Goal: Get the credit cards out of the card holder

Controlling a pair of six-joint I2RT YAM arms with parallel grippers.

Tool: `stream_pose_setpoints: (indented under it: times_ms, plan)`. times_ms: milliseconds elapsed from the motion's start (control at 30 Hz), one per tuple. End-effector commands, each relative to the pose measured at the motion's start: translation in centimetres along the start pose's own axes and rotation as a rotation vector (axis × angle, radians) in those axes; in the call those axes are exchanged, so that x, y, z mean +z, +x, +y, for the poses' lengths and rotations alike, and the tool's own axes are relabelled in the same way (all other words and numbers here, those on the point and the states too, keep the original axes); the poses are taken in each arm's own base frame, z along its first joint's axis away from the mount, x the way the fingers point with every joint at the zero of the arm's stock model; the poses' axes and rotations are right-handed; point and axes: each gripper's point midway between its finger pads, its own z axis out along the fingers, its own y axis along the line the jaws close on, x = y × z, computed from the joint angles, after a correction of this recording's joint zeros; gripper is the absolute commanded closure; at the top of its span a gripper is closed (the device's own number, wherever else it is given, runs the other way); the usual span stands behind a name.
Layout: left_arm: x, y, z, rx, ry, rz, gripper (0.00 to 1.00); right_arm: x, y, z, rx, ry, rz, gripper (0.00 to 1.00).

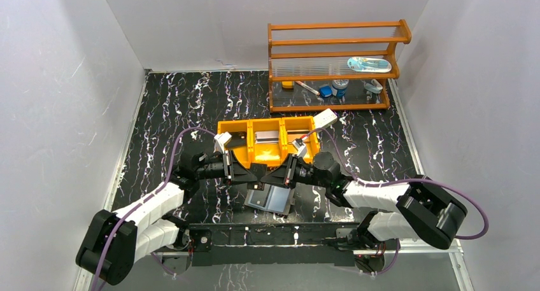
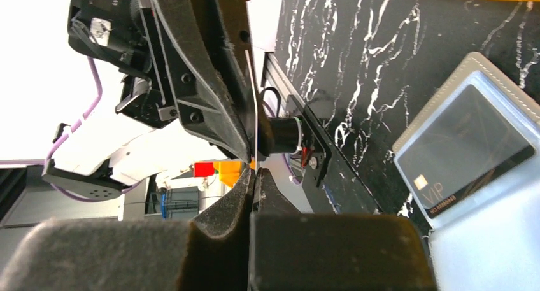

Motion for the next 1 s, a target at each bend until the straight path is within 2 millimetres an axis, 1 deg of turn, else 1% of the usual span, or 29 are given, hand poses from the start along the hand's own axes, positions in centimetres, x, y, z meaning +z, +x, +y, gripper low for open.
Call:
stream_pose_setpoints:
  times_ms: [0, 100, 267, 300, 333, 533, 767, 833, 967]
  plan:
    - [-0.2, 0.3, -2.5, 0.055, 0.073, 0.051, 0.84, 0.2, -0.4, 2.3, -0.038, -0.100, -0.011, 0.99]
    - [-0.2, 0.1, -3.0, 0.065, 0.087, 0.059, 0.80, 0.2, -0.3, 2.3, -0.040, -0.101, -0.006, 1.00]
    - [0.0, -0.3, -3.3, 0.081, 0.087, 0.062, 0.80, 0.2, -0.2, 2.3, -0.043, -0.103, 0.000, 1.00]
    - [0.0, -0.4, -3.3, 0.078, 0.085, 0.062, 0.80, -0.2, 0.3, 1.0, -0.029, -0.074, 0.007, 1.00]
    - [0.0, -0.4, -3.2, 0.079, 0.085, 0.063, 0.80, -0.4, 0.4, 0.6, -0.023, -0.066, 0.003, 1.00]
    - [-0.3, -0.8, -3.2, 0.079, 0.077, 0.041, 0.80, -0.6, 0.4, 0.3, -0.018, -0.059, -0.007, 1.00]
    - [-0.5, -1.0, -3.1, 0.077, 0.074, 0.043, 0.94, -0.7, 0.5, -0.2, -0.010, -0.052, -0.008, 1.00]
    - [-0.5, -1.0, -2.9, 0.073, 0.070, 0.039, 1.00, -0.7, 0.5, -0.2, -0.013, -0.052, -0.006, 1.00]
    - [-0.5, -1.3, -3.2, 0.082, 0.069, 0.031, 1.00, -0.7, 0.6, -0.5, -0.009, -0.044, -0.002, 0.96]
